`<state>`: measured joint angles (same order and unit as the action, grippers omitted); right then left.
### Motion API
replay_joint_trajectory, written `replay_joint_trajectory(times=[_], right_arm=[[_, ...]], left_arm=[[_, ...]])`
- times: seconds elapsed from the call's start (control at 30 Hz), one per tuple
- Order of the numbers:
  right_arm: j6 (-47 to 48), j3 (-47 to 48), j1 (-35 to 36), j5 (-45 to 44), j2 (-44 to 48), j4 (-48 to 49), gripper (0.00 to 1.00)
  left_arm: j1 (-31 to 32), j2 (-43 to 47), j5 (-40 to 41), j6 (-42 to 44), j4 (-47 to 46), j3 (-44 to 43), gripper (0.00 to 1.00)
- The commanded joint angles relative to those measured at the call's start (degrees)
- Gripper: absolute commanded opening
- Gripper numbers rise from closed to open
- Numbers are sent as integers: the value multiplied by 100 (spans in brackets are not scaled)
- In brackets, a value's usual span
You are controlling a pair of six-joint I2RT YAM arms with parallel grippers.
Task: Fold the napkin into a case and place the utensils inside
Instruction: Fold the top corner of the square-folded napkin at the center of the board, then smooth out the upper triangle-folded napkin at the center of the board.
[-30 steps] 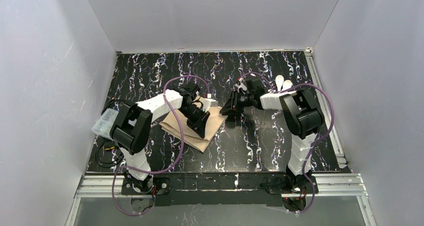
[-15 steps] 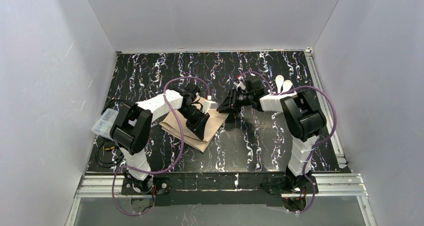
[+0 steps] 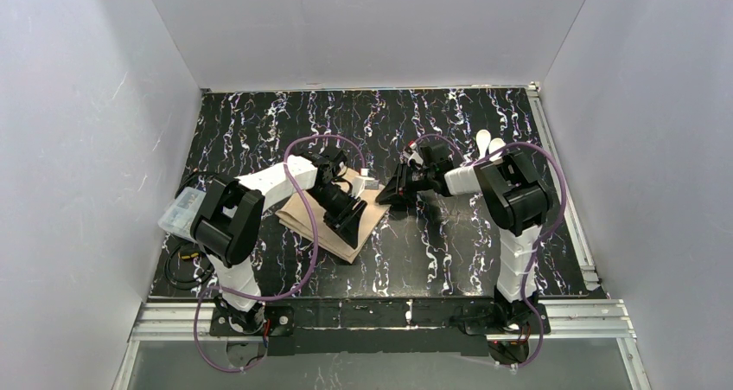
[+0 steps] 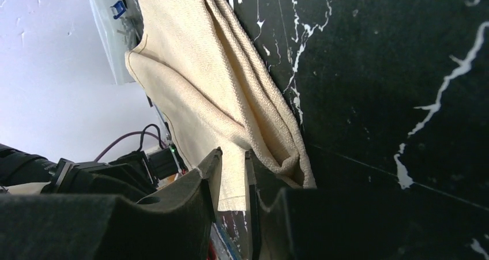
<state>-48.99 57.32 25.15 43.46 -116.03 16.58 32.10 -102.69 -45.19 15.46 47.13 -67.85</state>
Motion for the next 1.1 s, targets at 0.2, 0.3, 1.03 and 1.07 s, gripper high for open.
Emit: replay_joint_trajectory(times=[0.2,0.3,1.03,1.07], right_arm=[[475,113,3,-182,120,-307,29],[517,230,88,-295,554,-549,31],[2489,903,3121,-3419,1597,-2923,55],[2565,922,3263,-3537,1592,-2930,55]], left_arm=[[-190,234,-96,607,971,-459,37],[-592,324,410,876,1083,-638,37],[-2812,-94,1839,1548,583,-807,32],[-2813,-94,1887,1531,496,-752,31]])
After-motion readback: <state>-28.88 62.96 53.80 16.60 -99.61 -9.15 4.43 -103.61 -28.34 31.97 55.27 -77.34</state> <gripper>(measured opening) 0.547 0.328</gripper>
